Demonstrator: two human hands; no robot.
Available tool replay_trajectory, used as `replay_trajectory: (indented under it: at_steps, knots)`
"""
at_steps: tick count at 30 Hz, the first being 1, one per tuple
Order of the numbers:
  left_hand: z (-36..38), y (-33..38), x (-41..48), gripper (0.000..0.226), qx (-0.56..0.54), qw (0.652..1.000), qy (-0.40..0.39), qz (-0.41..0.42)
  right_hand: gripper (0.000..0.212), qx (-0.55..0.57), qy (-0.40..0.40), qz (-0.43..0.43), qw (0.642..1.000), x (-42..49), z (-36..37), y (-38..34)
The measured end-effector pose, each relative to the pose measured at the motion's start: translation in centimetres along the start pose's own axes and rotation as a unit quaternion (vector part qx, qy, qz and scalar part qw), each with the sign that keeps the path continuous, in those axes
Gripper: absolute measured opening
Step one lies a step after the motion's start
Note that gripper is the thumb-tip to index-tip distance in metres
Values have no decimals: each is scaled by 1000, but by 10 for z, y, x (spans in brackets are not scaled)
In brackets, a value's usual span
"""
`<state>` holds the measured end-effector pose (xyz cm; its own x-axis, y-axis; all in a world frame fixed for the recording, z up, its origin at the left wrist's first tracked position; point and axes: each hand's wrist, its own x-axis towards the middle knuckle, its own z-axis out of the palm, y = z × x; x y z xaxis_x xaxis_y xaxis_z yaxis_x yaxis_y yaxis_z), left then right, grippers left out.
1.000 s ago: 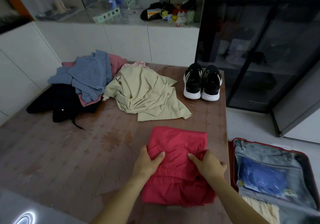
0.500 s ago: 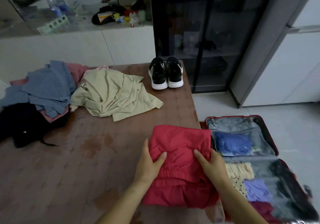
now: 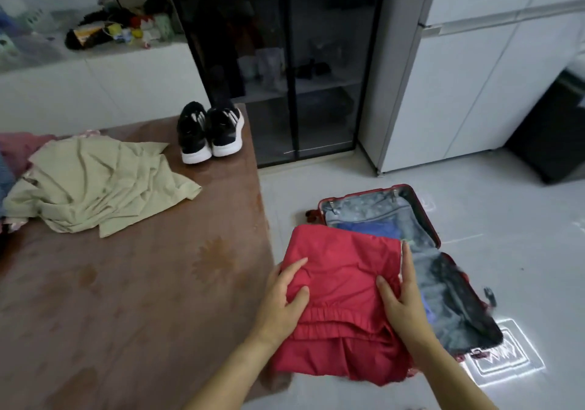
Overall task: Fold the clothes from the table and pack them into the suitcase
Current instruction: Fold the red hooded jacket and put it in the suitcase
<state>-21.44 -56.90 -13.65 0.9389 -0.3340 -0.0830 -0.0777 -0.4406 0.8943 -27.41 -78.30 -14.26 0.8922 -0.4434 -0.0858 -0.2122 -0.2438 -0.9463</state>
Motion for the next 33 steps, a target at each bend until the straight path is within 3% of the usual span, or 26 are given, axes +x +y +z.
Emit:
replay_trajectory:
  at_steps: [8,14,20,24,26,28,33]
  knots:
    - [190,6,27,50,18,995,-74,-68,94,-69,-28,77,994,33,-138,124]
    - [287,-9,51,49,37,979,-161,-119,87,-80,-41,167,982,44,-192,219]
    - [355,-53,113,72,83,945,-302,-93,47,-6,-23,229,973,57,-204,289]
    - [420,-104,183,79,143,922,-357,-33,69,-24,12,242,970,89,-193,367]
    - [453,-133,220,79,174,909,-380,2,101,-17,13,255,967,109,-182,413]
    - [485,-163,256,79,197,891,-407,33,119,-1,10,268,963,131,-169,459]
    - [563,-234,333,81,255,861,-423,124,111,-41,-15,267,963,185,-142,560]
